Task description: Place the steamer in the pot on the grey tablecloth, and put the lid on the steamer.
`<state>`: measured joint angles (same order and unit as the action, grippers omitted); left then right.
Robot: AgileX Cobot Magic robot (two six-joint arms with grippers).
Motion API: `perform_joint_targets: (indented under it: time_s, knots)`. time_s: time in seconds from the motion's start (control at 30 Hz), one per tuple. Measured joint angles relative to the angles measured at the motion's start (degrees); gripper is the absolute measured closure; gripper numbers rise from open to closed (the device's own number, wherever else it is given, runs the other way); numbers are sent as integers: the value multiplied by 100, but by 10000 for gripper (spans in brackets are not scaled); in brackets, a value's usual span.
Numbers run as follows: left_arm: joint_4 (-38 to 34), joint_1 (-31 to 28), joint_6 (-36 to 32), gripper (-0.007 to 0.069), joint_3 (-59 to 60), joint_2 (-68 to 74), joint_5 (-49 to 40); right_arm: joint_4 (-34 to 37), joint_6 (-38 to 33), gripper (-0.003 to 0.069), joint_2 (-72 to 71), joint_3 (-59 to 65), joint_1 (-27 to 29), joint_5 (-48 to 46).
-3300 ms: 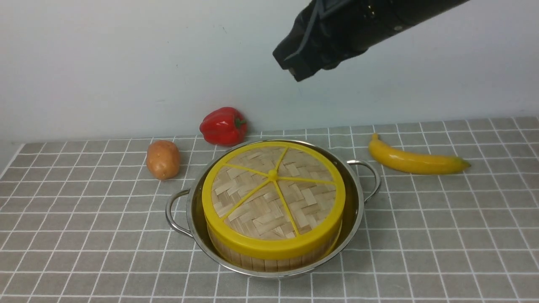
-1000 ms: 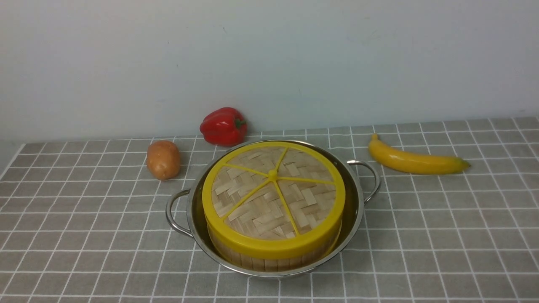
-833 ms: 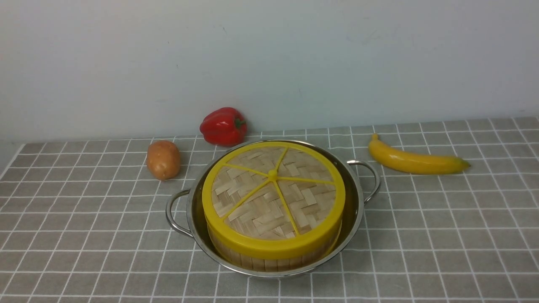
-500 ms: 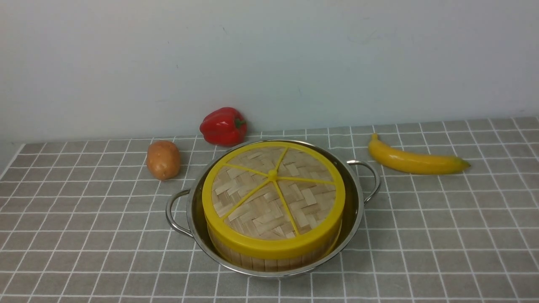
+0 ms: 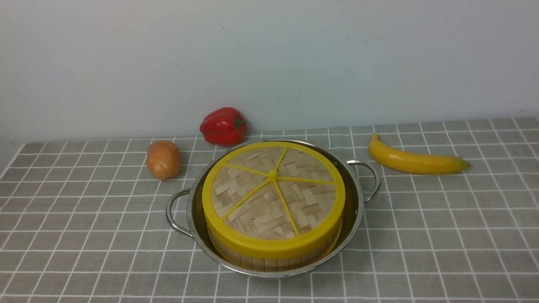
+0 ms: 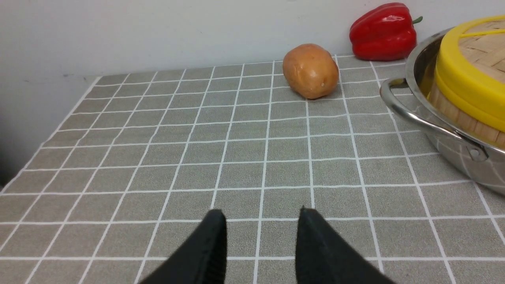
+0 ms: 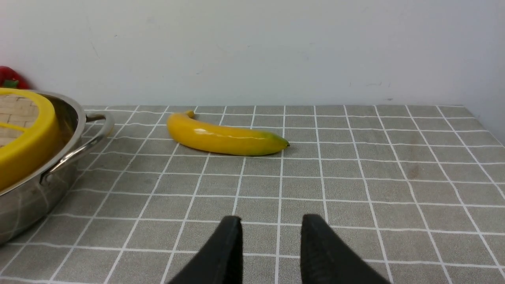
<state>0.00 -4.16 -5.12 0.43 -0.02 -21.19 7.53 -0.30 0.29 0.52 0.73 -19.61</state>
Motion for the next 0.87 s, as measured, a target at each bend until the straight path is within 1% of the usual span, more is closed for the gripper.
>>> perform_joint_targets:
  time_s: [0.63,0.87]
  knots:
    - [0,0,0,382,0,0,0,0,0,419,0,0,0,0]
    - [0,0,0,382,0,0,0,0,116,419,0,0,0,0]
